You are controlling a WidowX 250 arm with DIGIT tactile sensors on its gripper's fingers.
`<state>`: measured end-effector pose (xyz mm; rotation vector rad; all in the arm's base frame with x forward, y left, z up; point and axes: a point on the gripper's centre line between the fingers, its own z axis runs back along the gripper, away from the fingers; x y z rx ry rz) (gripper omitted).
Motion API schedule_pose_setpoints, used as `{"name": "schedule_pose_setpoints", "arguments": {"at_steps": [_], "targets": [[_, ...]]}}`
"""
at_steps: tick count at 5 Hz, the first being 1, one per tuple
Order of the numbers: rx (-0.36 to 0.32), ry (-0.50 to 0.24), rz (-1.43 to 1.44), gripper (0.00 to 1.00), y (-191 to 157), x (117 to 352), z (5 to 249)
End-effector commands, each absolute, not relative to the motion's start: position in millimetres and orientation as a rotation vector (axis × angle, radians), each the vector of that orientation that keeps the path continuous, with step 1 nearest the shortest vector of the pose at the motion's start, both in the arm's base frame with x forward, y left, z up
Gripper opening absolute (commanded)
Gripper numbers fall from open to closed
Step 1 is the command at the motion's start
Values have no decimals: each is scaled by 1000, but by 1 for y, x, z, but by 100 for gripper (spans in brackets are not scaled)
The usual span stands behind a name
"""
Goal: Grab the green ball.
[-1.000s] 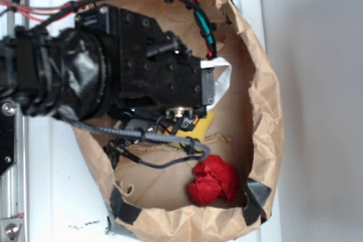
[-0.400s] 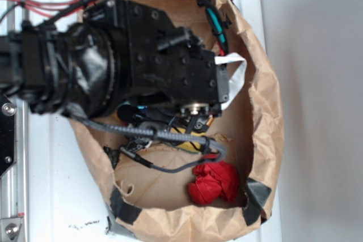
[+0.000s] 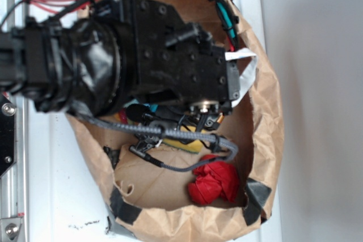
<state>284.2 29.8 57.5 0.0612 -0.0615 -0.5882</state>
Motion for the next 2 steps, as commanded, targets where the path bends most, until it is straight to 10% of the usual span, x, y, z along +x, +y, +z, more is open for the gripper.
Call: {"name": "schedule_pose_setpoints", "arguments": {"at_steps": [1,2], "targets": [[83,-120,-597,100,27,293,75],[81,-102,-617,100,24,287,67]]}}
